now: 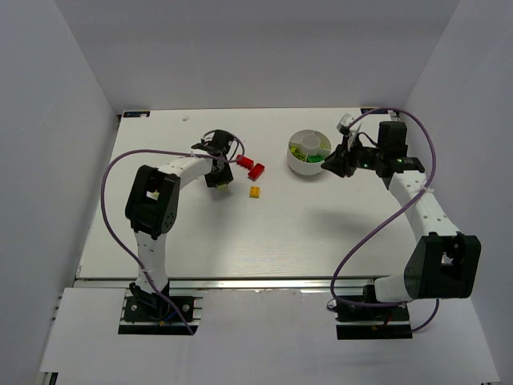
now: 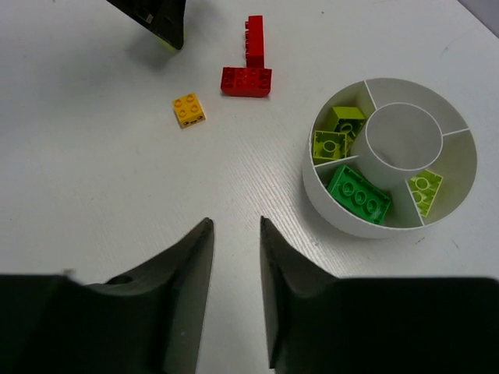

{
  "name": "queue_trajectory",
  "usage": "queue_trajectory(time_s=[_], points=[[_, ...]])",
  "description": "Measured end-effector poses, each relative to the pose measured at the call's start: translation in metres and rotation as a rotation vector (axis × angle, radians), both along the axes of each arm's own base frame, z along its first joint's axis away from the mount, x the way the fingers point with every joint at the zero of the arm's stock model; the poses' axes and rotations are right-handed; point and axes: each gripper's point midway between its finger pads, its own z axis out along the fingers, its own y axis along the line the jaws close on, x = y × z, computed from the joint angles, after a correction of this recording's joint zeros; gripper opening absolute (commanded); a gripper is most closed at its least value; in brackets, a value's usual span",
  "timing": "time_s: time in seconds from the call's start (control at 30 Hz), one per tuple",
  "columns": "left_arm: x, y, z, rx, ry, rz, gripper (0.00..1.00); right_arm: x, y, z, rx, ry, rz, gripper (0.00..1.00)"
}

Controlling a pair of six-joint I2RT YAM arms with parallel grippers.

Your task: Sort the legos into containers by color

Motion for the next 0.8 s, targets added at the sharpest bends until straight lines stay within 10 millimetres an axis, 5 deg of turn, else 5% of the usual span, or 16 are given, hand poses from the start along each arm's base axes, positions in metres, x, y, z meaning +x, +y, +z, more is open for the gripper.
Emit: queue_trajectory(time_s=[0.13,0.27,0.33,0.43,0.5,0.63,0.8], points=[[-0.002,0.0,-0.005,-0.003,0.0,-0.003,0.5,-0.005,0.004,-0.007,0.004,0.036,0.0,0.53],[-0.002,0.0,-0.004,-0.013,-0.016,-0.003,0.42,-0.017,0.017,-0.017,0.002,0.072,0.032,0.54],[-0.003,-0.001,-0.003,-0.023,-0.023,-0.008,0.35,-0.022,0.025,-0.018,0.002,0.083,0.053,0.5],[-0.008,-0.007,-0.001,-0.066,-0.039,-0.039,0.28,-0.029,0.037,-0.017,0.009,0.095,0.077,0.25],[-0.016,-0.017,0.003,-0.127,-0.06,-0.09,0.24,-0.034,0.046,-0.016,0.028,0.136,0.079,0.22],[-0.042,-0.053,0.038,-0.34,-0.177,-0.269,0.19,-0.037,0.067,-0.004,0.123,0.319,0.047,0.34],[-0.096,-0.092,0.113,-0.661,-0.455,-0.546,0.2,-0.031,0.096,0.001,0.23,0.572,0.015,0.44]])
